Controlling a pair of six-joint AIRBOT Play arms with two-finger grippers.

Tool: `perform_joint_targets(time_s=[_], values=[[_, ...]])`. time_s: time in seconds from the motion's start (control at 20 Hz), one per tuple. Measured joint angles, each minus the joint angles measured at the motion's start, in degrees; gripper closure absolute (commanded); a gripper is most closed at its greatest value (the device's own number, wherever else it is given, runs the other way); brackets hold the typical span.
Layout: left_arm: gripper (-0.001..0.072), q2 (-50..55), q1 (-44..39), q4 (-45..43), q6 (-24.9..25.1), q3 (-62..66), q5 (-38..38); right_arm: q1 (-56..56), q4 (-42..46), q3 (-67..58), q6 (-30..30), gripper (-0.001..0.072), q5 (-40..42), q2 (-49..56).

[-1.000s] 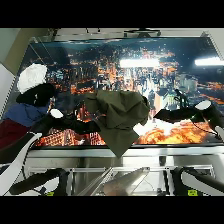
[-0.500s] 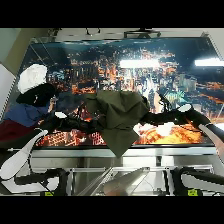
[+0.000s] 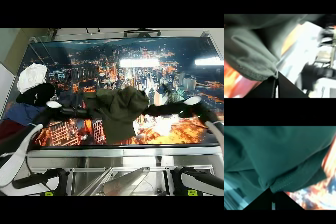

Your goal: Fold the shirts.

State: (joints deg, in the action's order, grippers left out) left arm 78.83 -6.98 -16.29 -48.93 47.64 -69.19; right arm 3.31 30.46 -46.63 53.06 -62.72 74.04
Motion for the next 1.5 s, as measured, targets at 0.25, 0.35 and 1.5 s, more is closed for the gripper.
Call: perform_joint_targets(time_s=[0.25,0.35,1.5], values=[[0.0690,-13.2,6.3,9.1,-2.1,15.3,-6.3,10.7,-7.0,-15.7,0.9,0.0688,-11.9,-13.3],[0.0689,-18.5,8.5,11.6,-3.0,21.9,-7.2,13.5,-10.6,-22.5,0.9,0.0688,-14.6,-18.3],[0.0686,0.9,0.9,-6.2,-3.4,14.9,5.2,6.8,-0.5,9.0,2.0,0.0631,2.5,-12.0]])
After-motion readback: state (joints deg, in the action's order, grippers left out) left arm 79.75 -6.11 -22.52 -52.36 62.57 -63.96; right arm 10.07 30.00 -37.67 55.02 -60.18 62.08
